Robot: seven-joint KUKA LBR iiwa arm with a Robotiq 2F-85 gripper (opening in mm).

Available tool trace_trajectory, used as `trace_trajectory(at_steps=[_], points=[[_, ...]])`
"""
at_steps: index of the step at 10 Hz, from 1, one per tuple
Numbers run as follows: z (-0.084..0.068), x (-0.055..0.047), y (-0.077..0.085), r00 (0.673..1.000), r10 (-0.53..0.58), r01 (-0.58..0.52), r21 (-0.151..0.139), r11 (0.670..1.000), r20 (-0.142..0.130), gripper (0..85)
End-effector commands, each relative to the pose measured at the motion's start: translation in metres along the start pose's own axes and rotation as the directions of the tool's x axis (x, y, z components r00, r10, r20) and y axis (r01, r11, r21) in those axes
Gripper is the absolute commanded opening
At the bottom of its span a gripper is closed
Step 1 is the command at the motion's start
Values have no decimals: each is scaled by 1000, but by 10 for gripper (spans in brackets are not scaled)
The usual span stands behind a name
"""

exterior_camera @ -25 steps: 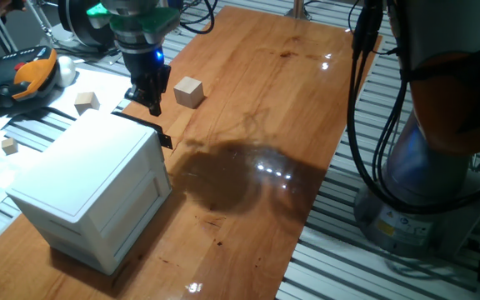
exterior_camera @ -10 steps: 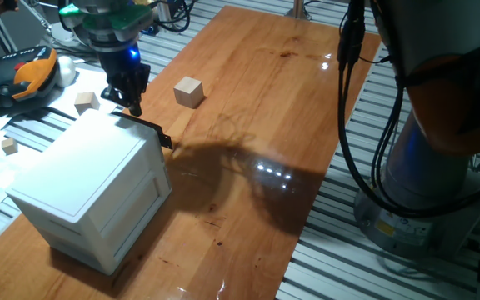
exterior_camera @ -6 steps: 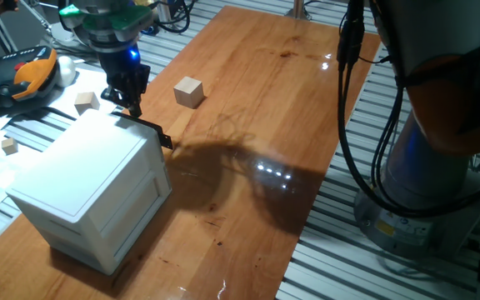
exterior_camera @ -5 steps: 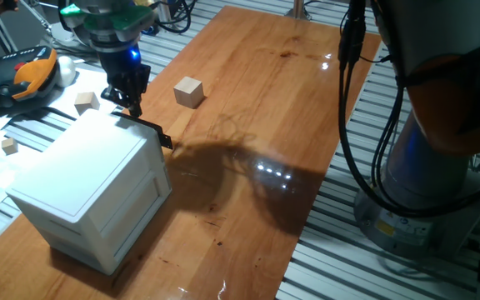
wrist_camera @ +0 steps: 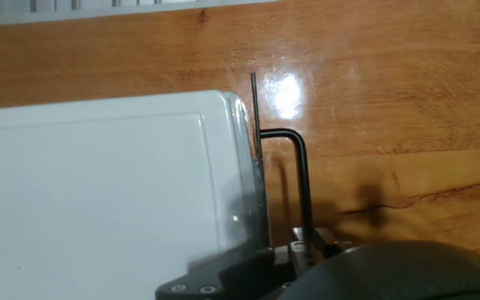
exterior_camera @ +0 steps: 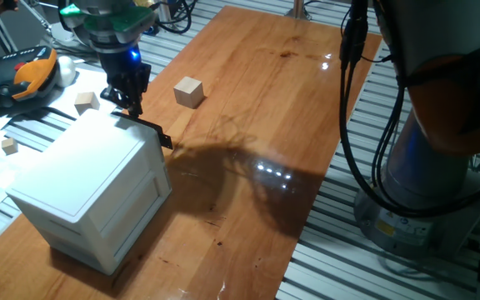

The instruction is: Put things in the drawer

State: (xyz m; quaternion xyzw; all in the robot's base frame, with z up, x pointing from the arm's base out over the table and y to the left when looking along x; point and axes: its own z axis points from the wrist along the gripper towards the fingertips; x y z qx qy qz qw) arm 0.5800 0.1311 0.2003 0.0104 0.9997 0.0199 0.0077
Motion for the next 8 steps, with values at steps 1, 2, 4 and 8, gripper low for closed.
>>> trace_trajectory(at_steps=[1,2,4,8], points=[[0,0,1,1000,-1,1,3,1000,-2,170],[-1,0,1,1000,-1,1,3,1000,-5,170],[-2,0,1,1000,-7,7,6,1000,-8,170],[-1,-8,-1,999,-35,35,16,999,-8,170]])
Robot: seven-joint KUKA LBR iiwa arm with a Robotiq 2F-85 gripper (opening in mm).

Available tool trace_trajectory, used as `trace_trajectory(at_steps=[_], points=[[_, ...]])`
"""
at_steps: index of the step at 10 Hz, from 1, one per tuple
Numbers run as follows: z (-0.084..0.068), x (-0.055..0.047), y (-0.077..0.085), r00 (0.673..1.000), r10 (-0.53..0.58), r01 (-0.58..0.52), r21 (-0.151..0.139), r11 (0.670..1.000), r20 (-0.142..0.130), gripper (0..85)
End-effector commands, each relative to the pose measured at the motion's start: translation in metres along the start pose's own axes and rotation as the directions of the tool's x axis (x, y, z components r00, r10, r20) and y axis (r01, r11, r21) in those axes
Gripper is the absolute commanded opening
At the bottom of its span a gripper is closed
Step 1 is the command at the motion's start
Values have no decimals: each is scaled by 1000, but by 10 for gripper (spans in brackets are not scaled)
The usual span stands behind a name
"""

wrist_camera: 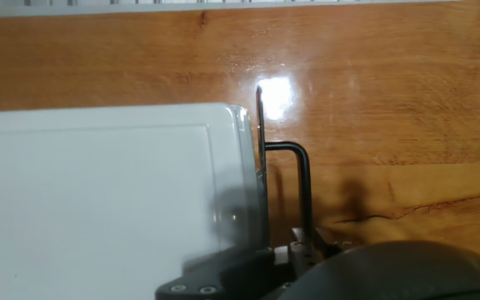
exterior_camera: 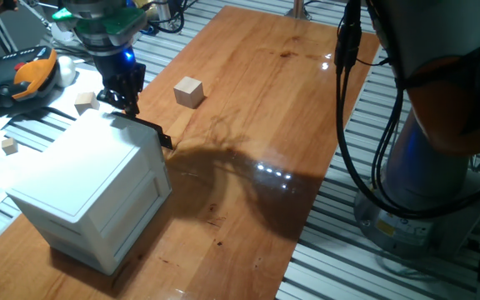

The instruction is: Put things in the drawer

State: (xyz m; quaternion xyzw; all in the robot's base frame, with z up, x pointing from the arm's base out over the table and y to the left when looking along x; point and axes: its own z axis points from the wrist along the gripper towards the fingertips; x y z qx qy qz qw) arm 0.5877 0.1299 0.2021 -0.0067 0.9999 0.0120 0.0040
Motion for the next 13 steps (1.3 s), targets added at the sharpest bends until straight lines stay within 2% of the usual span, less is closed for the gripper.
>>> trace_trajectory(at_steps=[1,3,4,13], points=[[-2,1,-1,1000,1,-1,1,1000,-3,170],[0,1,-2,1000,10,-10,1,1000,-6,170],[1,1,-2,1000,13,-13,1,1000,-4,340],[13,3,-3,999,39,-39,10,999,-4,340]])
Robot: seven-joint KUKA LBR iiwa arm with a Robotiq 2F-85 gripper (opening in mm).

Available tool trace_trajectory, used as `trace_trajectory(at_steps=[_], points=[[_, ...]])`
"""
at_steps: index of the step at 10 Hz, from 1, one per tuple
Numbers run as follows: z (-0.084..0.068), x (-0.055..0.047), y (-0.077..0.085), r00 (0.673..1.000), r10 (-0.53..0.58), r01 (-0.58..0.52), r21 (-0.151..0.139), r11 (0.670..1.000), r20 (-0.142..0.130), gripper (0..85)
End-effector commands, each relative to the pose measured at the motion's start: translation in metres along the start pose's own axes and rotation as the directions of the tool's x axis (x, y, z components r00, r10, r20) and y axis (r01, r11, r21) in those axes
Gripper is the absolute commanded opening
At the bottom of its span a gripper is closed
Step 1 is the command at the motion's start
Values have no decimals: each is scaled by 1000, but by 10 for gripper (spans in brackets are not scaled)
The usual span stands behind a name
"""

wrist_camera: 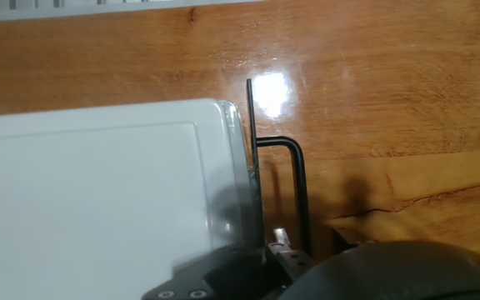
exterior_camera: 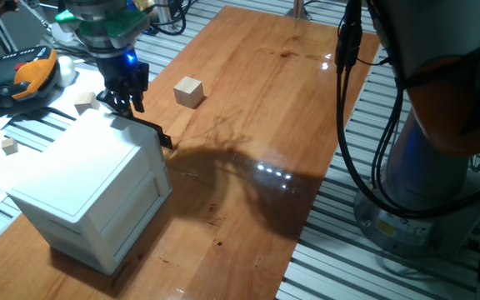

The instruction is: Put things in the drawer

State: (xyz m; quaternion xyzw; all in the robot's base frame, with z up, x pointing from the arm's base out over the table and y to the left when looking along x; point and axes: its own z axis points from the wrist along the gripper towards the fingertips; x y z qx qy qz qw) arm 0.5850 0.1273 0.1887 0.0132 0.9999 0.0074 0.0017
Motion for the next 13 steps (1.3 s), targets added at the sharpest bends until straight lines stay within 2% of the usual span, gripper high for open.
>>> trace_trajectory(at_steps=[1,11,12,13], points=[[2,0,0,1000,1,-1,-2,1000,1,170],[12,2,-2,1000,-6,6,1,1000,1,170],[12,2,-3,1000,-16,16,-2,1000,-5,0],[12,3,-3,1000,-19,19,-1,1000,-5,0]])
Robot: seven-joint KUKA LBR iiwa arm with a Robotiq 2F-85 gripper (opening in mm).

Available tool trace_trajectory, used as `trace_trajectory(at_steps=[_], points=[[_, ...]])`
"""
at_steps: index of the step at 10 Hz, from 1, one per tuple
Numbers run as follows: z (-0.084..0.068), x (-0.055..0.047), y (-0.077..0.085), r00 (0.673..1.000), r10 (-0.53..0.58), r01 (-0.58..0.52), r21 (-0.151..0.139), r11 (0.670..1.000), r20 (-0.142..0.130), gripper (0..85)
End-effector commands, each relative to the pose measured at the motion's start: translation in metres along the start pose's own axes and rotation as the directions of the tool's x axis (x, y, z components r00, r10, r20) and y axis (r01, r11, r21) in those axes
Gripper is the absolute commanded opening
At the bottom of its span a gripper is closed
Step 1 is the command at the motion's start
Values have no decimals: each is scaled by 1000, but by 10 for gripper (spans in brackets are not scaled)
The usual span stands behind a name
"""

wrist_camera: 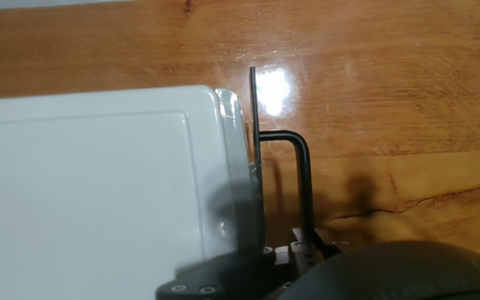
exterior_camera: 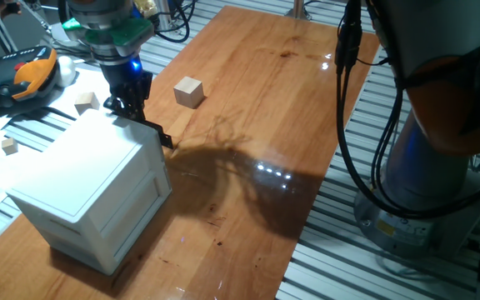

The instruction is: Put things in the drawer

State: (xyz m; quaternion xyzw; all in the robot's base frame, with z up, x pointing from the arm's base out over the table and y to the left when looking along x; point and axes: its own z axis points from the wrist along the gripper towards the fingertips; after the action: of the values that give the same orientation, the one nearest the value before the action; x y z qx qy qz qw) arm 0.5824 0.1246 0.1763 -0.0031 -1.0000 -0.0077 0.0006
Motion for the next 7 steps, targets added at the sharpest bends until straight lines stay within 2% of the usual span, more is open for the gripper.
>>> trace_trajectory(at_steps=[1,7], points=[[0,0,0,1000,-1,1,2,1000,0,0],[-1,0,-5,1000,-12,12,-11,1000,-18,0]])
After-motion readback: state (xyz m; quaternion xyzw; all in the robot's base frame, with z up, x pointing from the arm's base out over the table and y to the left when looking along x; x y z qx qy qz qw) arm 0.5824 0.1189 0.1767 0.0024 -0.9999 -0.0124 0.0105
